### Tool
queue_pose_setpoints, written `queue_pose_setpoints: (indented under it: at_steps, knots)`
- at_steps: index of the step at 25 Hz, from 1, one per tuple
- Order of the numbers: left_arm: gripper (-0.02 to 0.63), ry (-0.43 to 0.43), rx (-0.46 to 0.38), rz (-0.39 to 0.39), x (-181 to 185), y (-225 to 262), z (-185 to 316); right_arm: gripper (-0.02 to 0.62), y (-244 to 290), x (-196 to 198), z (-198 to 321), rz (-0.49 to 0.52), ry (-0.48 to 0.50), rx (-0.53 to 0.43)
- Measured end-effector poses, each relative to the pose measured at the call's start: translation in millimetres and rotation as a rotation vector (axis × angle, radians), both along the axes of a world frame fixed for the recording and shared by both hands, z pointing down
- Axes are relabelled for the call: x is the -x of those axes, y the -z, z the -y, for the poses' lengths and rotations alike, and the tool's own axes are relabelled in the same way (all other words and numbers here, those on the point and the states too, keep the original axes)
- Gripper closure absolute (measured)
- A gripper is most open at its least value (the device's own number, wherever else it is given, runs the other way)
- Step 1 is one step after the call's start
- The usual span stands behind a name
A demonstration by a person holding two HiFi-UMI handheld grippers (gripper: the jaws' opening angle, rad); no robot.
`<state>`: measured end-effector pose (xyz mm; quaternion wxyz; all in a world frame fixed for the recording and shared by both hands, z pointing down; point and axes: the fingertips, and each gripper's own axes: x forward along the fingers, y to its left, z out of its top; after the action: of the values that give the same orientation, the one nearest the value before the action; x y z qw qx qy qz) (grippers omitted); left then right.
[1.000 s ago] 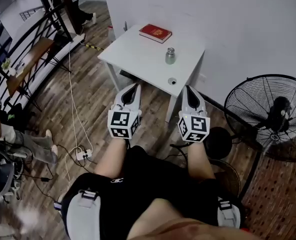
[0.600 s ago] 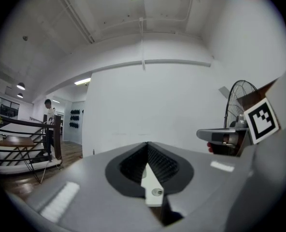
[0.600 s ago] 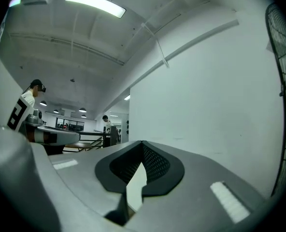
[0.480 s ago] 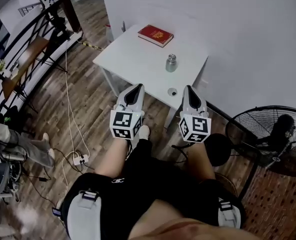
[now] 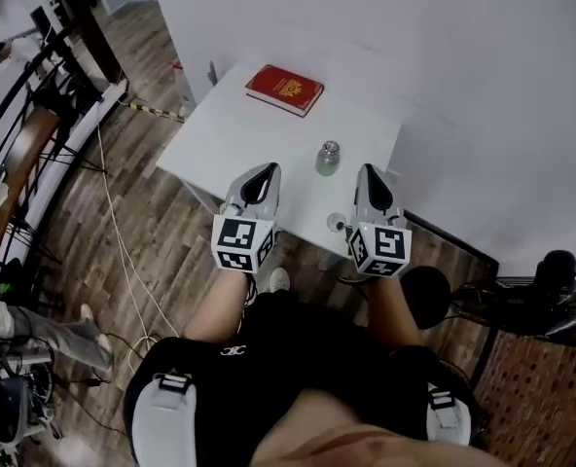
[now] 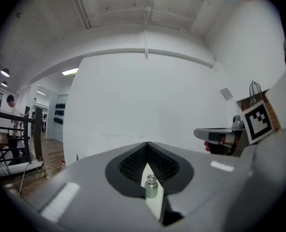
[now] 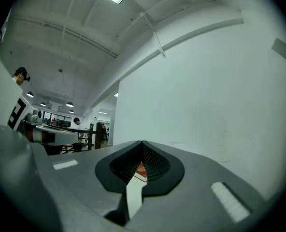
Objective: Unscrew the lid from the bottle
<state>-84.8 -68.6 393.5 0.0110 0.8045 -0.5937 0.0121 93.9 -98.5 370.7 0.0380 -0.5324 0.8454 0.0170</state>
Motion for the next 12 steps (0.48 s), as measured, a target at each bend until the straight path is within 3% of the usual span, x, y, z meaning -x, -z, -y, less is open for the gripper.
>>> queue_pose_setpoints:
  at_steps: [6,12]
  knots:
    - [0.552,-0.094,0.015,0.025,16,-3,74,0.594,-10,26,64,-0.003,-0.048,0.022]
    - [0.552,-0.118,0.068,0.023,30,-24,114,0.595,-17,47,94,-0.024,-0.005,0.010]
